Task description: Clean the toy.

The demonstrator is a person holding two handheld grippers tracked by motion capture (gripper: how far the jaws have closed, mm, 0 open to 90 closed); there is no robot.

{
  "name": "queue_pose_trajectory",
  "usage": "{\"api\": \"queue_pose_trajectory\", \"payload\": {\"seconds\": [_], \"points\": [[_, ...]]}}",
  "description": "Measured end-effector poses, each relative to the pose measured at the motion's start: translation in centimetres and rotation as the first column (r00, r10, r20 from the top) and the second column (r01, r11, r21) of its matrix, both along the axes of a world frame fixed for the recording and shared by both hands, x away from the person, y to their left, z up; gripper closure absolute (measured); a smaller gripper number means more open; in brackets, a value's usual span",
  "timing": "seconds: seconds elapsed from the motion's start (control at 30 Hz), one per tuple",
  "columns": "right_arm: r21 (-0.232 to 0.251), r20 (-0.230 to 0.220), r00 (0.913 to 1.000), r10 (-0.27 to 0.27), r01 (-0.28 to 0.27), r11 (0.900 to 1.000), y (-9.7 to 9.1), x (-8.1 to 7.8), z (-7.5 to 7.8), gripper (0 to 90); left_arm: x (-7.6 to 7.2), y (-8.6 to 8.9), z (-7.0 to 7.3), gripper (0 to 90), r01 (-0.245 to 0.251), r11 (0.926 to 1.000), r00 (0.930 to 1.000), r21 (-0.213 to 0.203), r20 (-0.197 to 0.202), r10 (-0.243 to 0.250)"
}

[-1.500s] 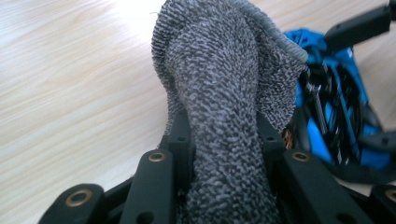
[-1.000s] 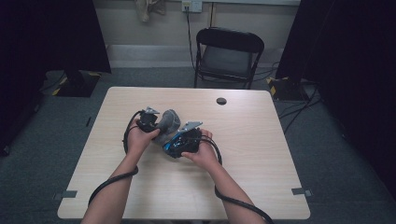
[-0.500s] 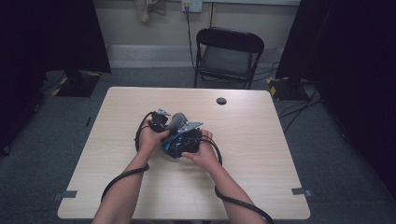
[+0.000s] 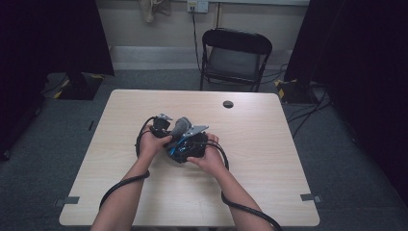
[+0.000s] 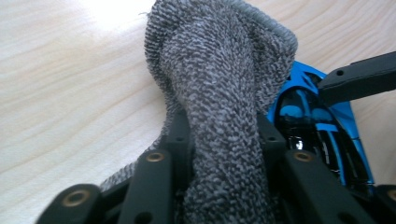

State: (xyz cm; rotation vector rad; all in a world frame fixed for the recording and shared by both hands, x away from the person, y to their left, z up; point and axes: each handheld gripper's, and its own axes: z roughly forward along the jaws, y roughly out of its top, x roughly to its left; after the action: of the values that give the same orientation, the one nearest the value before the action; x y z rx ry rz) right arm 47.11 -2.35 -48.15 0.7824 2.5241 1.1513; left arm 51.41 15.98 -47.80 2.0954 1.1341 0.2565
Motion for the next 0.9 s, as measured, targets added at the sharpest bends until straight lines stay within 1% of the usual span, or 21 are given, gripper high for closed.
{"api": "queue_pose_trajectory", "payload": {"seconds": [0.07,0.1,0.13,0.17,0.23,0.3,0.37,0.4,0.43,0.5,0.57,0.6,0.63,0.8,0.9], "points": [[0.001,0.0,1.0,-0.001,0.001,1.0,0.0,0.0,0.0,11.0,0.1,0.1,0.1,51.2,-0.022,0.9998,0.9996,0.003,0.017,0.022],[0.001,0.0,1.0,0.0,0.0,1.0,0.0,0.0,0.0,11.0,0.1,0.2,0.2,49.2,-0.022,0.9997,0.9994,0.01,0.027,0.022],[0.002,0.001,1.0,0.0,0.0,1.0,0.0,0.0,0.0,11.0,0.1,0.3,0.2,49.2,-0.026,0.9996,0.9993,0.007,0.026,0.026],[0.002,0.001,1.0,0.0,0.0,1.0,0.0,0.0,0.0,11.0,0.1,0.4,0.3,49.7,-0.02,0.9997,0.9993,0.016,0.032,0.02],[0.002,0.001,1.0,0.0,0.0,1.0,0.0,0.0,0.0,11.0,0.0,0.5,0.5,50.9,-0.033,0.9994,0.9988,0.01,0.035,0.033],[0.0,0.0,1.0,-0.001,0.001,1.0,0.0,0.0,0.0,11.0,0.0,0.7,0.5,53.5,-0.036,0.9991,0.9988,0.023,0.035,0.036],[-0.002,-0.001,1.0,0.0,0.0,1.0,0.0,0.0,0.0,11.0,-0.1,0.8,0.5,56.5,-0.04,0.9992,0.9987,0.009,0.031,0.04],[-0.002,-0.001,1.0,-0.001,0.001,1.0,0.0,0.0,0.0,11.0,-0.1,0.8,0.6,61.6,-0.047,0.9989,0.9988,0.001,0.013,0.047],[-0.003,-0.001,1.0,0.001,-0.001,1.0,0.0,0.0,0.0,11.0,-0.1,0.8,0.6,63.2,-0.056,0.9984,0.9983,0.007,0.018,0.056],[-0.004,0.0,1.0,0.002,-0.002,1.0,0.0,0.0,0.0,11.0,-0.1,0.7,0.6,68.0,-0.057,0.9983,0.9984,0.016,0.005,0.056],[-0.003,-0.001,1.0,0.001,-0.001,1.0,0.0,0.0,0.0,11.0,0.0,0.5,0.5,69.7,-0.055,0.9983,0.9985,0.018,0.007,0.055],[-0.003,-0.001,1.0,0.001,-0.001,1.0,0.0,0.0,0.0,11.0,0.0,0.3,0.5,69.9,-0.046,0.9988,0.9989,0.013,0.004,0.046],[-0.002,-0.001,1.0,0.001,-0.001,1.0,0.0,0.0,0.0,11.0,0.0,0.2,0.4,70.0,-0.048,0.9988,0.9988,0.006,-0.003,0.048],[-0.001,0.0,1.0,-0.001,0.001,1.0,0.0,0.0,0.0,11.0,0.0,-0.3,0.0,70.2,-0.03,0.9994,0.9995,0.018,0.004,0.03],[-0.001,0.0,1.0,-0.001,0.001,1.0,0.0,0.0,0.0,11.1,0.0,-0.3,0.0,70.8,-0.025,0.9995,0.9997,0.018,-0.001,0.025]]}}
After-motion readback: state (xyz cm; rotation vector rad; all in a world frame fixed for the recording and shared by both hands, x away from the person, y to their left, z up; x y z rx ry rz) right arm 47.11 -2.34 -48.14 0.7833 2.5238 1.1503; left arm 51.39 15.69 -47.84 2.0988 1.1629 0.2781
